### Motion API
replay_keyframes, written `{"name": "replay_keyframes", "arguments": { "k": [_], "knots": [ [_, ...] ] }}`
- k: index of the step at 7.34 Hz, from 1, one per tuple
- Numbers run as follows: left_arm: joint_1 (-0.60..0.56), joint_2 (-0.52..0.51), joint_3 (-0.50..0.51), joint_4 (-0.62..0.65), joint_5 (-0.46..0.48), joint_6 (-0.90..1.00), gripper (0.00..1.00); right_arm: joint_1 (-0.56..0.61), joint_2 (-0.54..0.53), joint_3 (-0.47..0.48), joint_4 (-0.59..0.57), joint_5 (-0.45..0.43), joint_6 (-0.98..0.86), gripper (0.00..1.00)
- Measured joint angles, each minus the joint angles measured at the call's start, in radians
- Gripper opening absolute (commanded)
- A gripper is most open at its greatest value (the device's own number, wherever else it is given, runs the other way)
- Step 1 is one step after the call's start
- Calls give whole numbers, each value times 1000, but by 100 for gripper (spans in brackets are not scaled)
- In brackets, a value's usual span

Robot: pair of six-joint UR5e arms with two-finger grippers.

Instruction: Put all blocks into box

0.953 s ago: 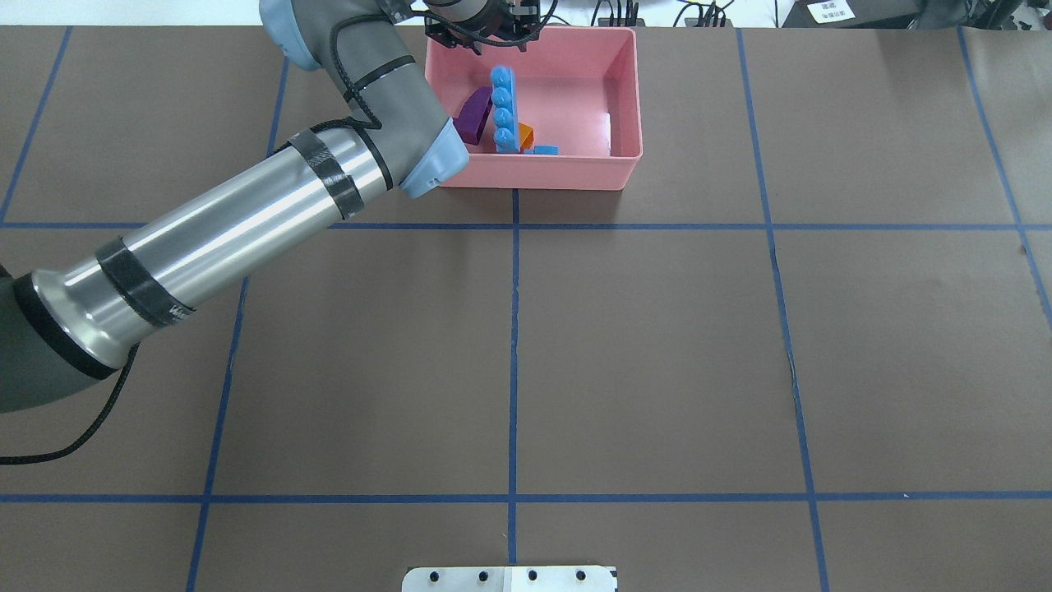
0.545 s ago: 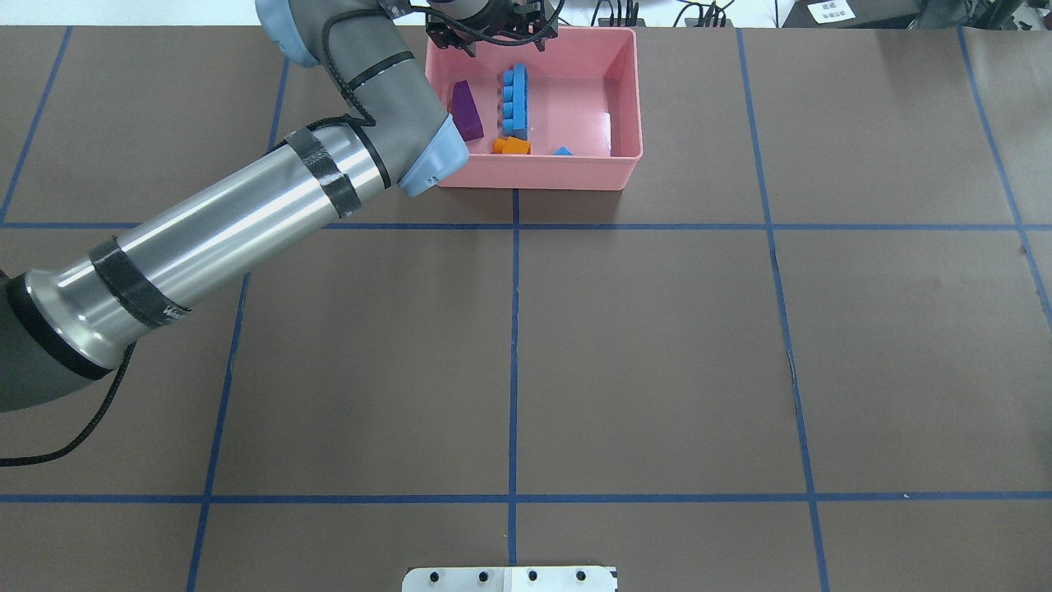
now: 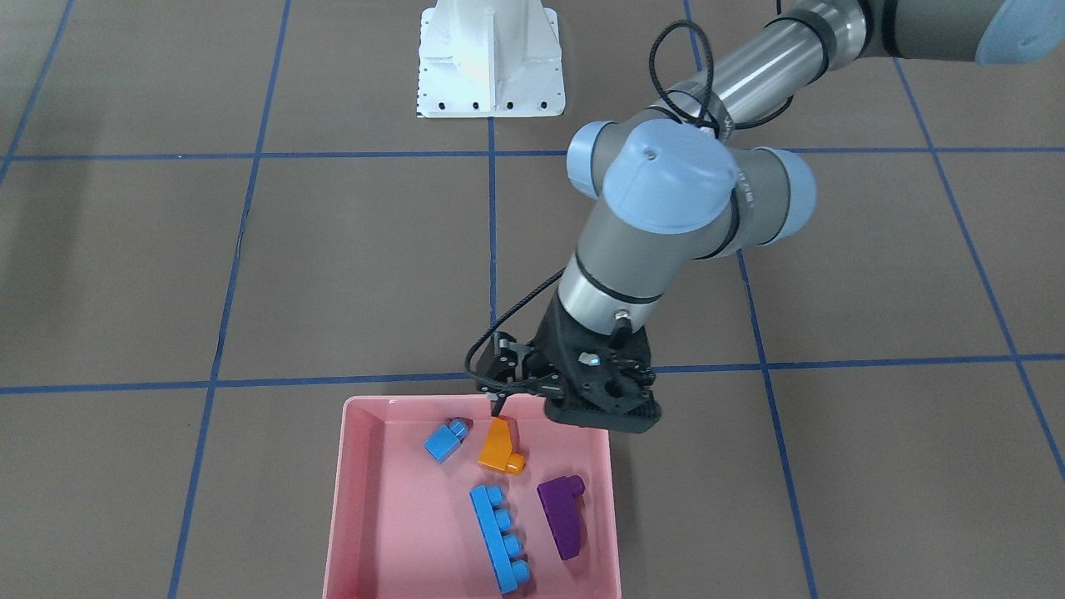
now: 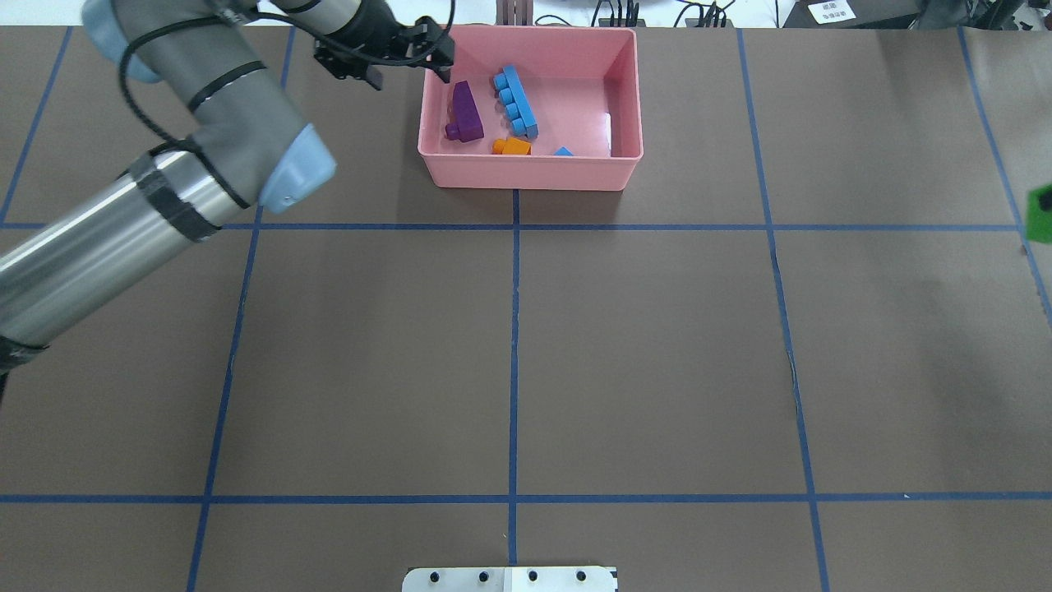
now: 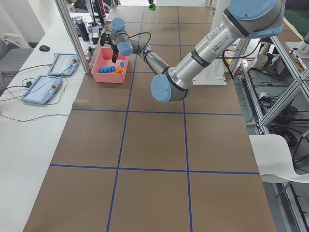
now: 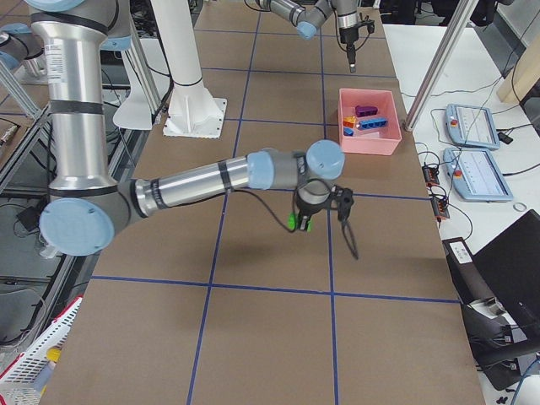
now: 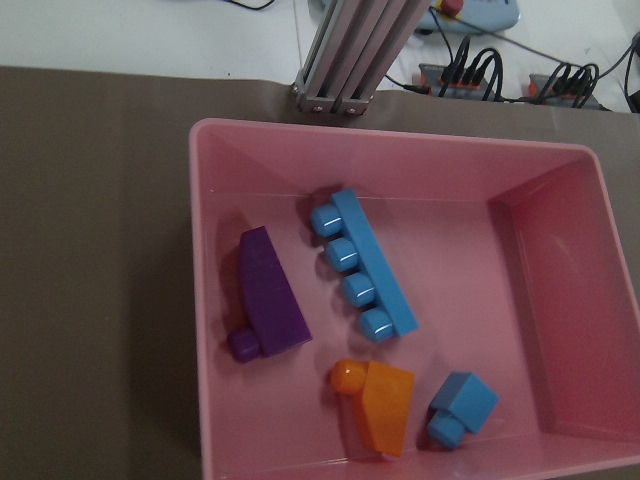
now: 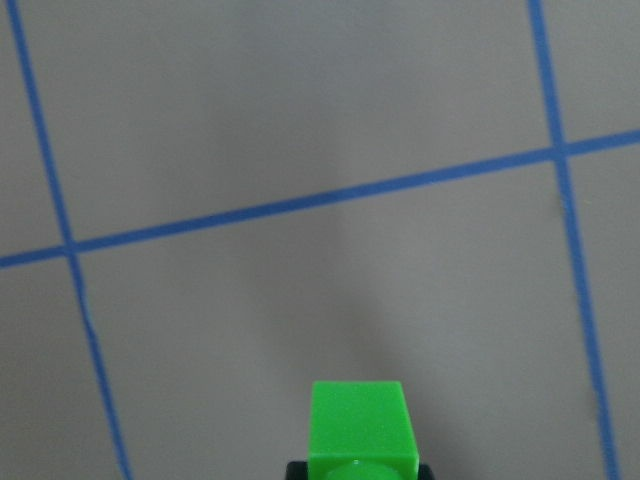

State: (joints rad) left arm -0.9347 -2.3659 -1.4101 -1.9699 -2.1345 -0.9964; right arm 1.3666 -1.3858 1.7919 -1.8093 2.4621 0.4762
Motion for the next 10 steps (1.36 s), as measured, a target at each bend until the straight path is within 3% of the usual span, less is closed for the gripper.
{"name": "replay_keyframes", "arguments": {
  "k": [2,4,7,8,10],
  "knots": [
    [-63,191,-133,6,-61,107,100,-142,343,-202,10,8,258,0],
    [-131,333,-179,17,-82,278,100,-247,617,-459,134,-9,479,0],
    [-285,443,-219,242,-92,737,100,-378,789,-700,439,-201,753,0],
    [-325,471,-226,296,-92,851,100,-411,838,-758,481,-259,781,99],
    [-367,532,-229,331,-113,935,100,-459,876,-820,539,-326,799,100]
  ]
}}
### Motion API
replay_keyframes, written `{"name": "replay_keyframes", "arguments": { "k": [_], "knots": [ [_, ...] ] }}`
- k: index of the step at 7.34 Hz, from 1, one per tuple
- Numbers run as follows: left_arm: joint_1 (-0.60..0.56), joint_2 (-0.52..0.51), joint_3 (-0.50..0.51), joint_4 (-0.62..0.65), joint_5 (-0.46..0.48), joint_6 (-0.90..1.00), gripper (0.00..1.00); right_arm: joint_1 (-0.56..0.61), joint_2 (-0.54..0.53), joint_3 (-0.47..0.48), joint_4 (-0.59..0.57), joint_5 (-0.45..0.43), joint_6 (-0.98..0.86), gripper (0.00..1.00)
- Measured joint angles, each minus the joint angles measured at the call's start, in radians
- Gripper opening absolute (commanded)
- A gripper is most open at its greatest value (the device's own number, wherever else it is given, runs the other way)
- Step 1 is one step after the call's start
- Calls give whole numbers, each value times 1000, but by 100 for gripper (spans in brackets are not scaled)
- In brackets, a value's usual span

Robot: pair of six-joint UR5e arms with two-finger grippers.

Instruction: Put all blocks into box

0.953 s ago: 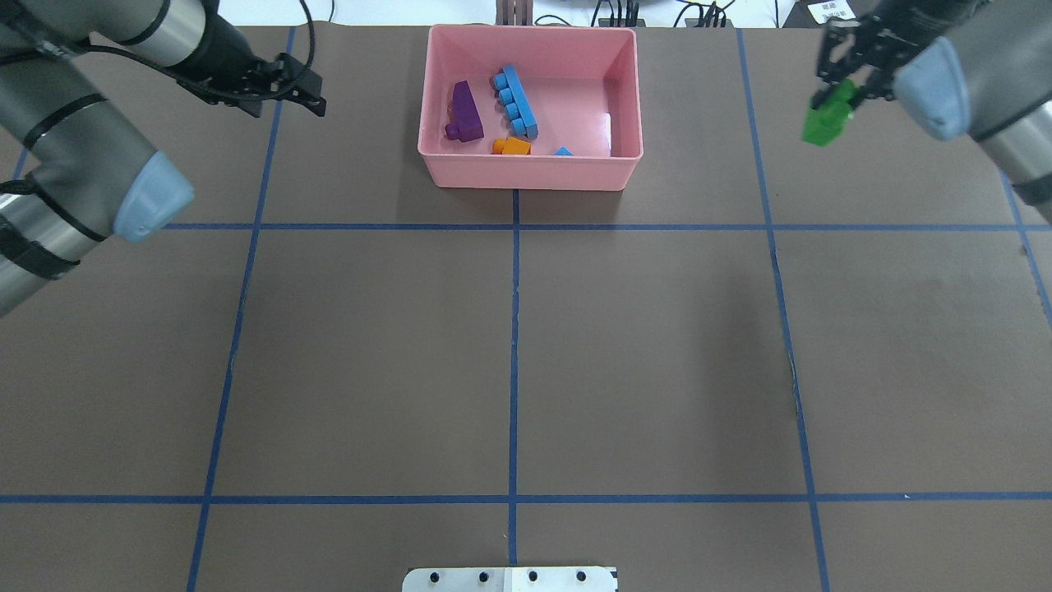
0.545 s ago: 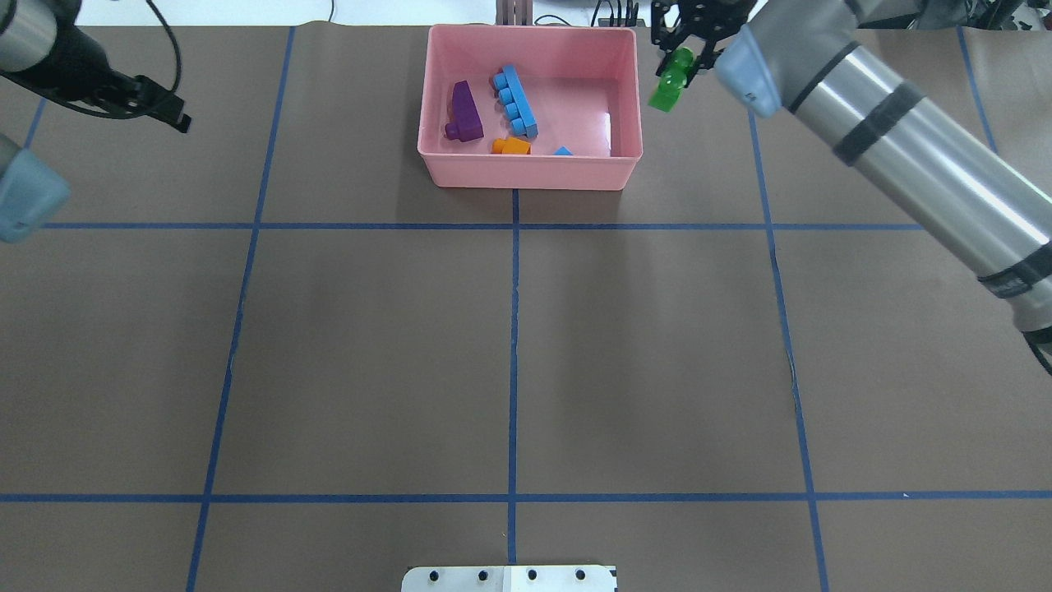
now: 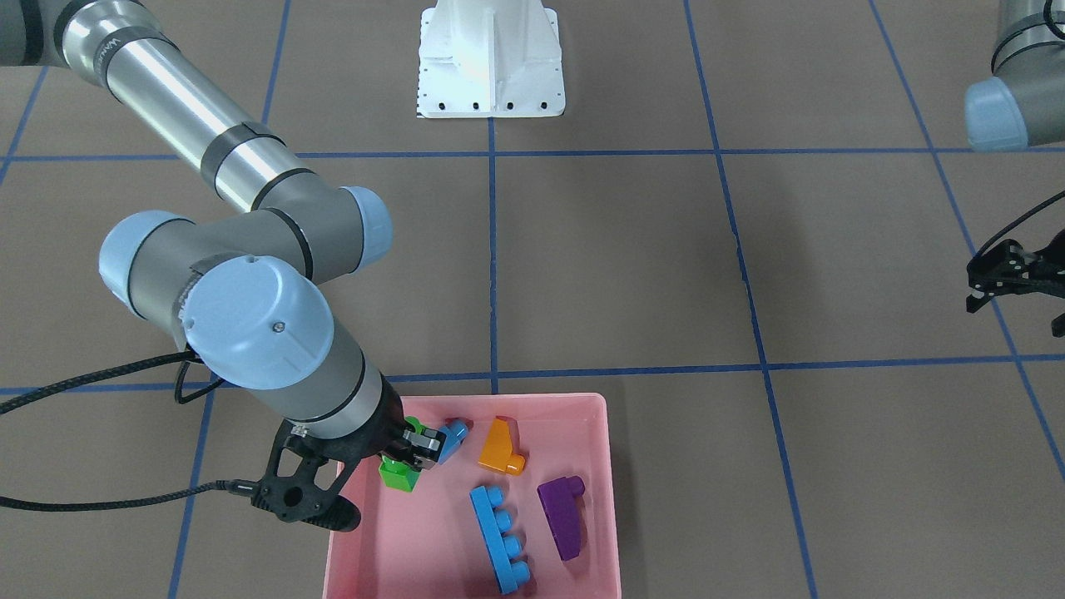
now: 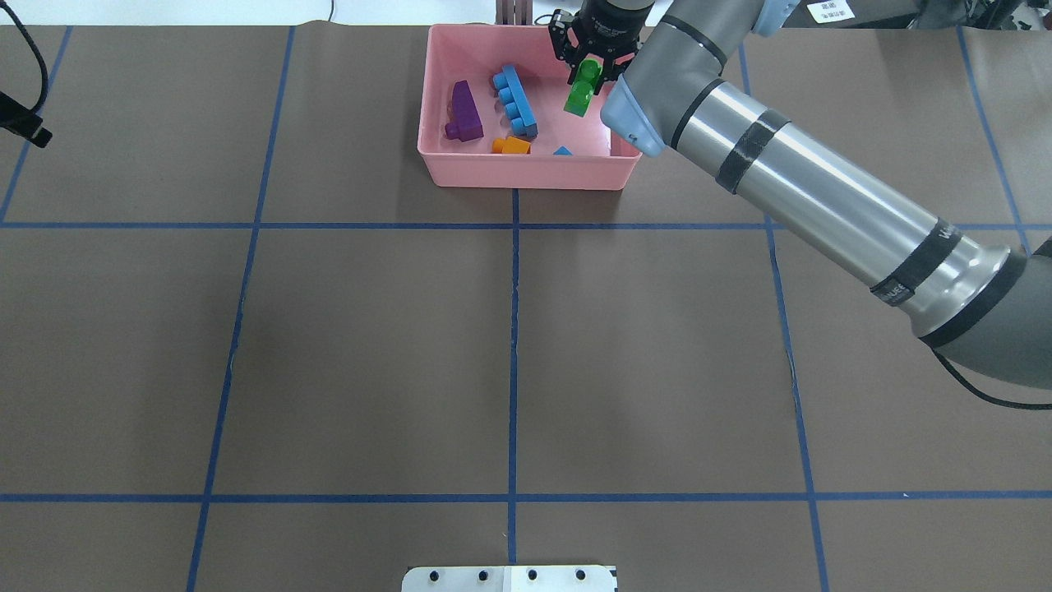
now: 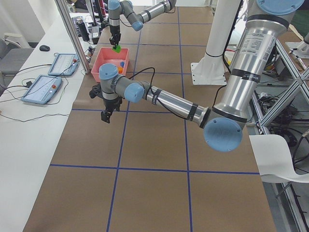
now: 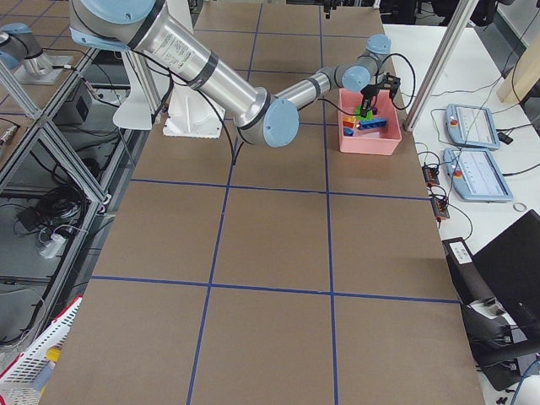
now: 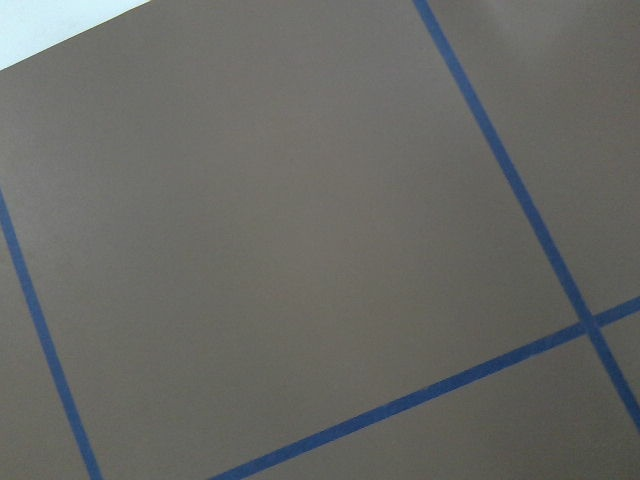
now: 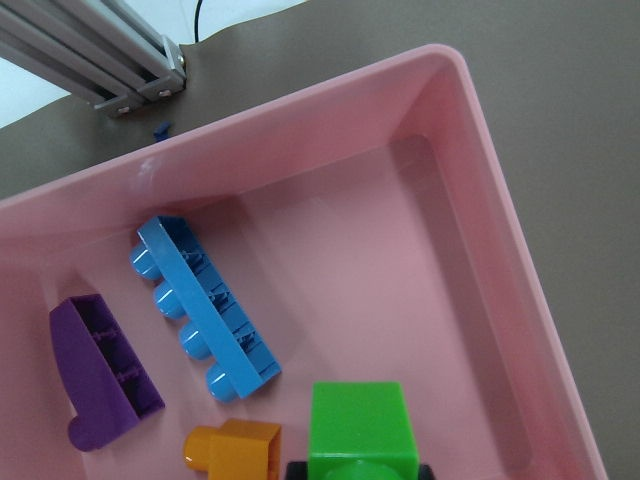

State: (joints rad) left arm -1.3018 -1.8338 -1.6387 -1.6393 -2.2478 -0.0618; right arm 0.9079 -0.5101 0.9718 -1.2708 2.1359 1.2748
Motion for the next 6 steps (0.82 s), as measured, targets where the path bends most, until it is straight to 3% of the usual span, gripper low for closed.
{"name": "replay_keyframes", "arguments": {
  "k": [2,4,6],
  "knots": [
    [-62,56,9,14,-111,21,100,6,-32,53,-5,14,-3,100],
    [-119,111,9,23,-161,110,100,90,-215,283,-84,86,-48,100],
    [-154,131,9,42,-165,147,100,209,-493,547,-143,165,-216,100]
  ]
}}
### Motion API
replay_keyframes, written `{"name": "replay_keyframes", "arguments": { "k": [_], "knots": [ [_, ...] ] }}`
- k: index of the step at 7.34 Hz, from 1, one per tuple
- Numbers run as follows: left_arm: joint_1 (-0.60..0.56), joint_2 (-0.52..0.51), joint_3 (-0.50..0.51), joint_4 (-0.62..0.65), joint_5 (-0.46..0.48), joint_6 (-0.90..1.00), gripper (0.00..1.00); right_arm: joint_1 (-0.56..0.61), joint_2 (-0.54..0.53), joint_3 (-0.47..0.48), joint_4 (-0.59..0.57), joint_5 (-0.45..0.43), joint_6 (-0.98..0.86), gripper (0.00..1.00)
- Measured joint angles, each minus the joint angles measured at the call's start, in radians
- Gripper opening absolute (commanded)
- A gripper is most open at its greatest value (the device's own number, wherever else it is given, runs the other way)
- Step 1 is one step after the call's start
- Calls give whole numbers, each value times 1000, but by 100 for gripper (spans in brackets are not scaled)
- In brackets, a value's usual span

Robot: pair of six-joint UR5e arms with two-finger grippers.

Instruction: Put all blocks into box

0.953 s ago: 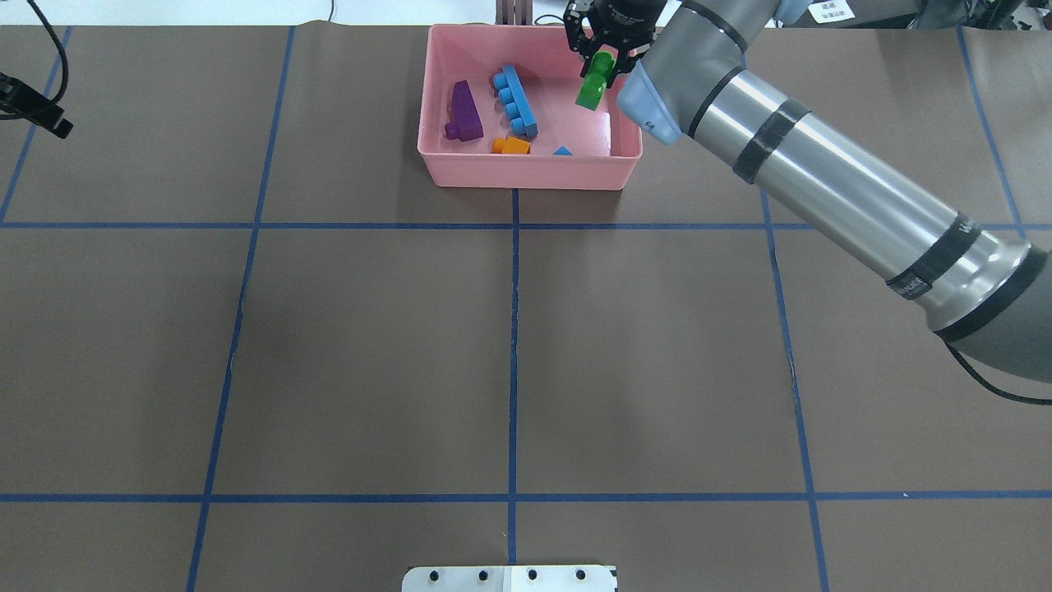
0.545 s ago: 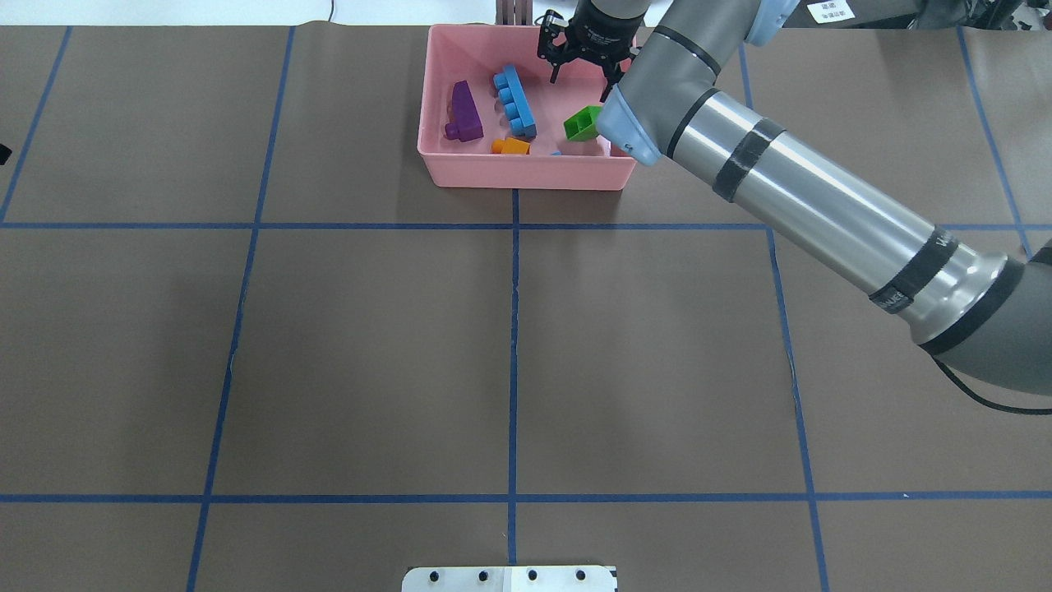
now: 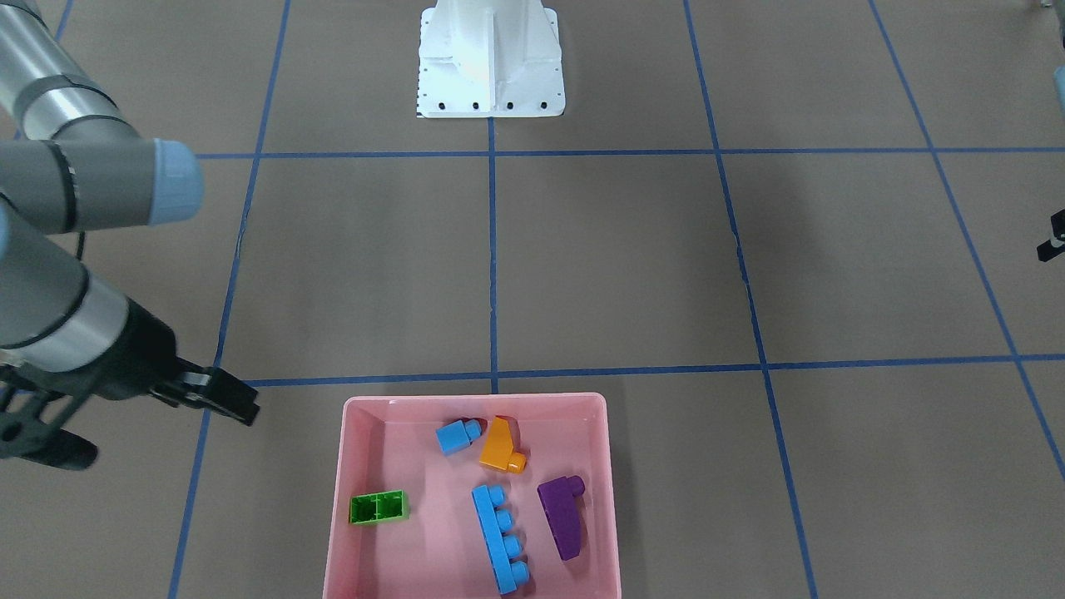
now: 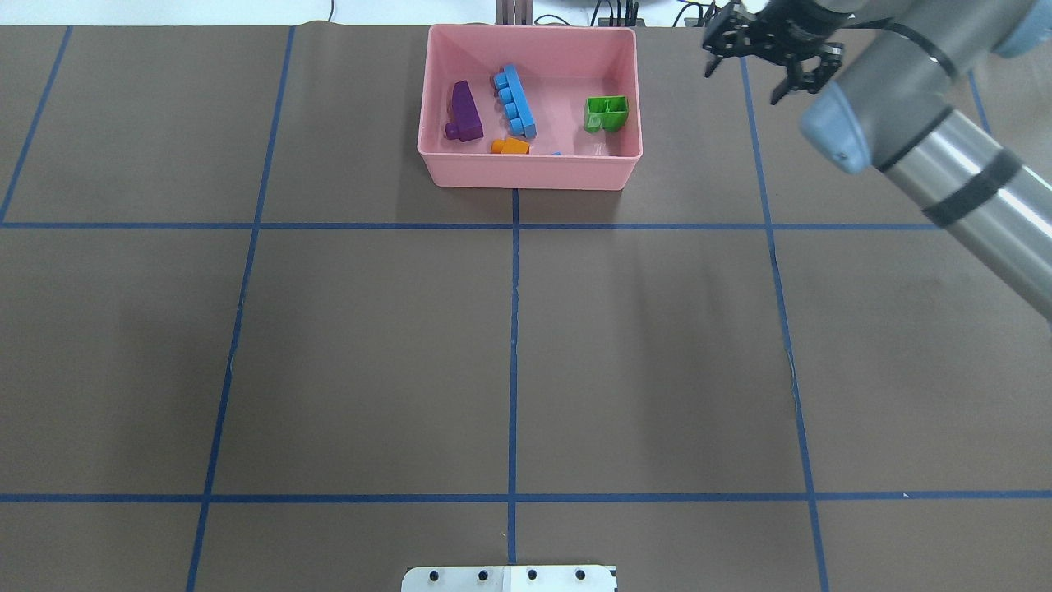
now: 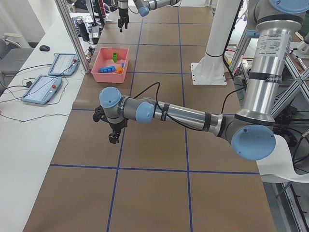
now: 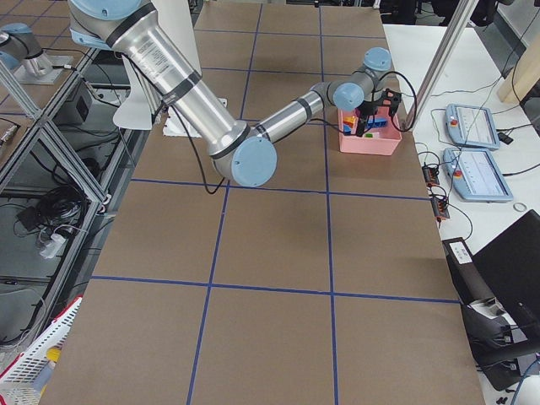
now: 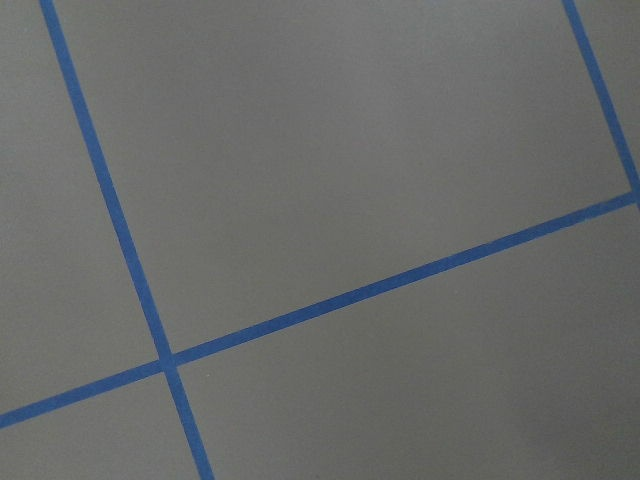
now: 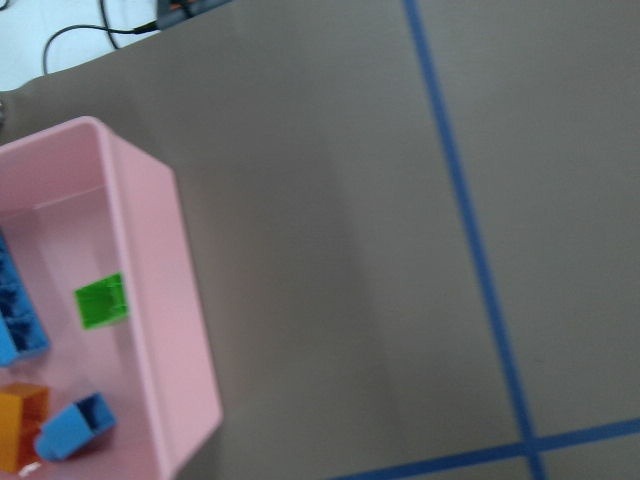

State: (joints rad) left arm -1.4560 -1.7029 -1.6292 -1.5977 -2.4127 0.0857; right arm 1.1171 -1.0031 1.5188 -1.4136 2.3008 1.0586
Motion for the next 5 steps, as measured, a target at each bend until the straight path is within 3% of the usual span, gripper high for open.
{"name": "replay_keyframes", "arguments": {
  "k": [2,5],
  "knots": [
    [-23,30,-19,11,2,2,100,147,-288,162,-12,70,-284,100],
    [-35,57,-34,34,4,-1,100,349,-630,230,-14,95,-781,100]
  ]
}}
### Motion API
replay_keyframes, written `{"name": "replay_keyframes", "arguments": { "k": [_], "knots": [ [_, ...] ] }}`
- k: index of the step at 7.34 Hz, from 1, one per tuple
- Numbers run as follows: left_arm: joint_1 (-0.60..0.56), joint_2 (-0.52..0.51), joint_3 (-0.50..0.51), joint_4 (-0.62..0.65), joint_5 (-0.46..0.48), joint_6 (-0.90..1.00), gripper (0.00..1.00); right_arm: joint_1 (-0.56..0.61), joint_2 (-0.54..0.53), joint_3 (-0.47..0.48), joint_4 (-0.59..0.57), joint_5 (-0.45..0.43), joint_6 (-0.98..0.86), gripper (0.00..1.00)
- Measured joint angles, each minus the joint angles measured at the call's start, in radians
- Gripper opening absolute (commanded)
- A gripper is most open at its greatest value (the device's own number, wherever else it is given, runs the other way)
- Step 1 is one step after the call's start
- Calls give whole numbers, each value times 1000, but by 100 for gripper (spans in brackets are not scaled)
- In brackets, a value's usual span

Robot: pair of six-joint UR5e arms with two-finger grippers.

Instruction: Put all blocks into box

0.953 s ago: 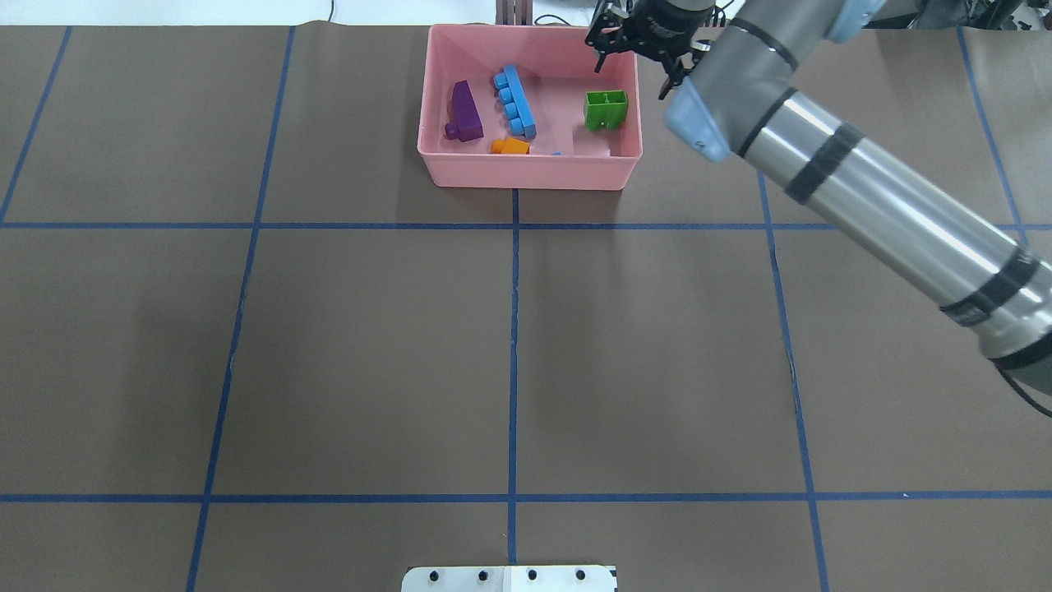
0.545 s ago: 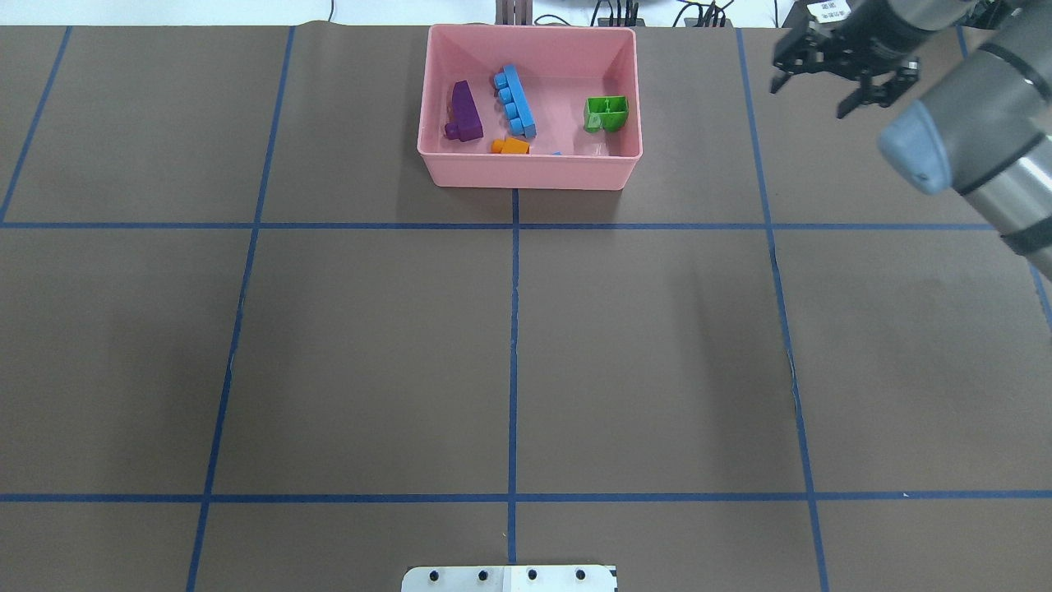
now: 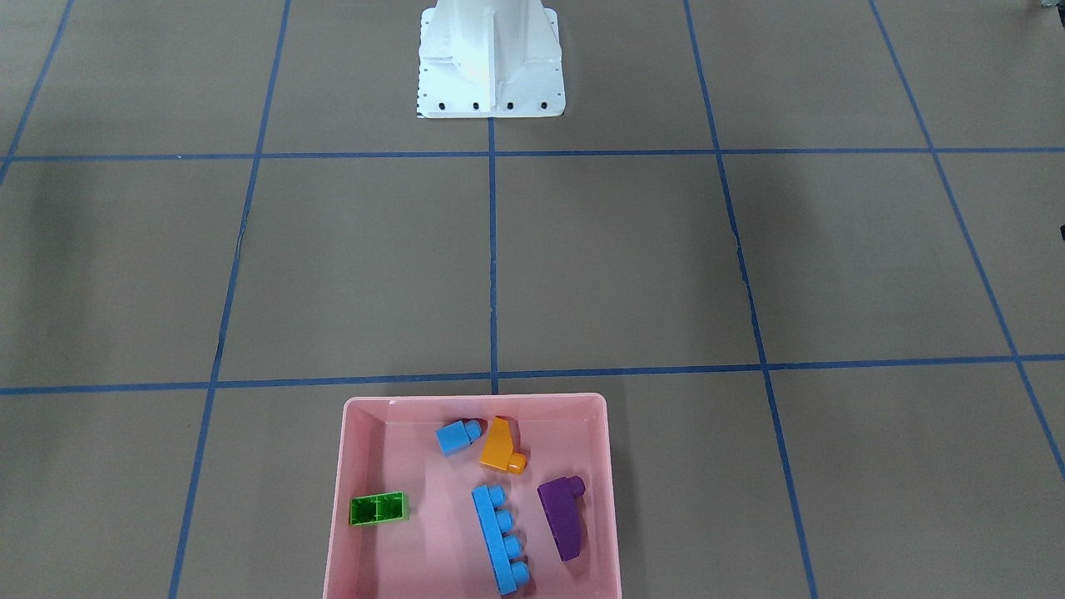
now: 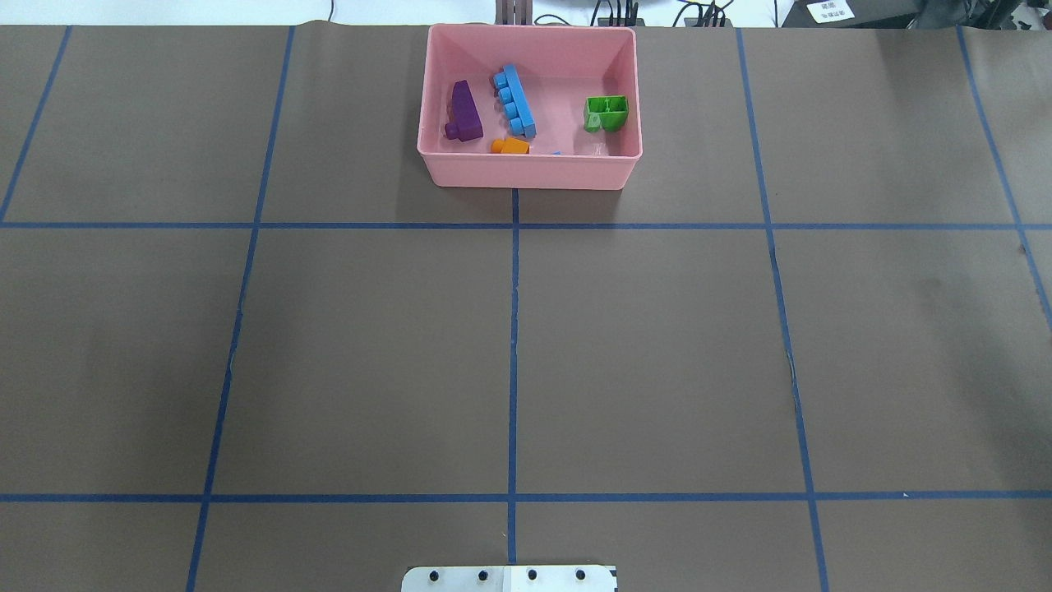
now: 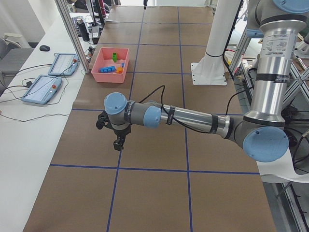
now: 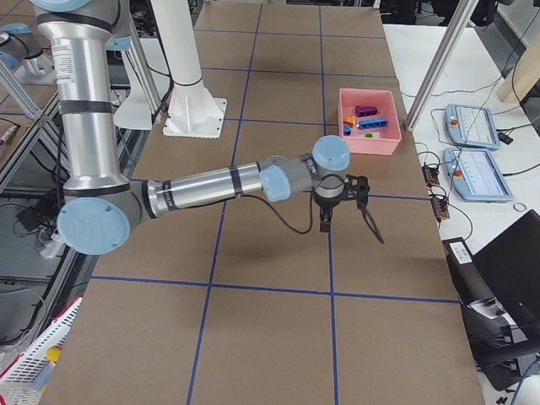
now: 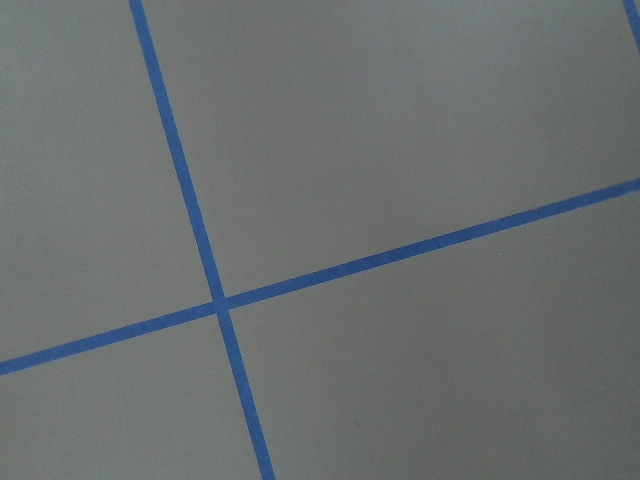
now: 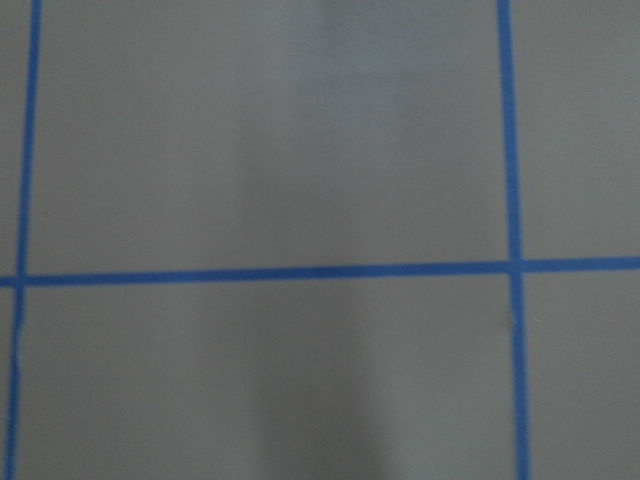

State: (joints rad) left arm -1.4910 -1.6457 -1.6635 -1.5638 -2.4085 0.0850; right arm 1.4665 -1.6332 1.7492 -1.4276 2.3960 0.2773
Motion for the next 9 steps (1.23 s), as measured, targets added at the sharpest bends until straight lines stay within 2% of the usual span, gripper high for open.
{"name": "replay_keyframes", "arguments": {
  "k": [1,3,5,7,9],
  "knots": [
    [-4,2,0,17,0,0,100,39,-75,-7,0,-7,-137,100],
    [-7,3,0,29,1,-1,100,82,-146,-38,-1,-14,-304,100],
    [-7,-1,5,53,2,3,100,80,-128,-44,-69,-13,-340,100],
    [-13,-6,1,96,10,48,100,92,-63,-21,-219,-13,-383,100],
    [-52,-4,4,105,41,111,100,102,-48,10,-275,-16,-404,100]
  ]
}}
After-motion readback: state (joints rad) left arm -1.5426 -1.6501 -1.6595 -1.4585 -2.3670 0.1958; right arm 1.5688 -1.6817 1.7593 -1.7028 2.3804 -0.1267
